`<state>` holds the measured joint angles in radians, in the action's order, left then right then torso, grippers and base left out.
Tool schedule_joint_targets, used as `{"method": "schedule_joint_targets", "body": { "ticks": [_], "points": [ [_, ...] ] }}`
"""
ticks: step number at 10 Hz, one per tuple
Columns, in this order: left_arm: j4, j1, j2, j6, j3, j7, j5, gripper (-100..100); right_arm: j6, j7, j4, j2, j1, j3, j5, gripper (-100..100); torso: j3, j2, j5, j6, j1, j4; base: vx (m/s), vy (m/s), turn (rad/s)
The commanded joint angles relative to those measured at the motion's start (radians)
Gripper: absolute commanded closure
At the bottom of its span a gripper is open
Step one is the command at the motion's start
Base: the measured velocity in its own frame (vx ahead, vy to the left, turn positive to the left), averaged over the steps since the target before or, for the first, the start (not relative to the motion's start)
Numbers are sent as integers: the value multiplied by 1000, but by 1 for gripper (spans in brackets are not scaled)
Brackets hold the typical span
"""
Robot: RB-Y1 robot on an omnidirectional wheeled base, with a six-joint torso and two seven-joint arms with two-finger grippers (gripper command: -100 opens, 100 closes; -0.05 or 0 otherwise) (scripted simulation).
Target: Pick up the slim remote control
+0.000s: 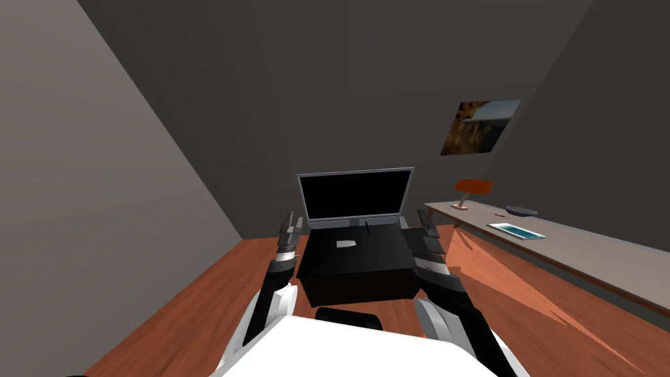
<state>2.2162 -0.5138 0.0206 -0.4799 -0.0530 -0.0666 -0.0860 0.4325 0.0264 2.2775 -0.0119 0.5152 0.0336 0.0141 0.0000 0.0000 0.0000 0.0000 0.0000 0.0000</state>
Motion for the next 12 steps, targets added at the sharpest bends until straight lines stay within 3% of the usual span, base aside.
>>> {"method": "schedule_joint_targets", "body": {
  "ticks": [1,4,7,10,11,12],
  "points": [
    [-7,-3,-32,7,9,-6,5,-100,0,0,0,0,0,0,0,0,0,0,0,0,0,0,-9,-10,-73],
    [-35,-14,-103,36,43,-28,25,-100,0,0,0,0,0,0,0,0,1,2,0,0,-2,0,-37,-31,-142],
    [-85,-28,-163,90,98,-63,59,-100,0,0,0,0,0,0,0,0,3,5,-1,1,-3,1,-63,-54,-261],
    [-157,-40,-209,167,168,-107,105,-100,0,0,0,0,0,0,0,0,3,5,-1,1,-4,1,-59,-72,-314],
    [-157,-40,-209,167,168,-107,105,-100,0,0,0,0,0,0,0,0,2,4,-1,0,-4,1,-34,-40,-93],
    [-185,-44,-222,197,194,-123,123,-100,0,0,0,0,0,0,0,0,2,4,-1,0,-2,1,-24,-43,-293]
  ]
}}
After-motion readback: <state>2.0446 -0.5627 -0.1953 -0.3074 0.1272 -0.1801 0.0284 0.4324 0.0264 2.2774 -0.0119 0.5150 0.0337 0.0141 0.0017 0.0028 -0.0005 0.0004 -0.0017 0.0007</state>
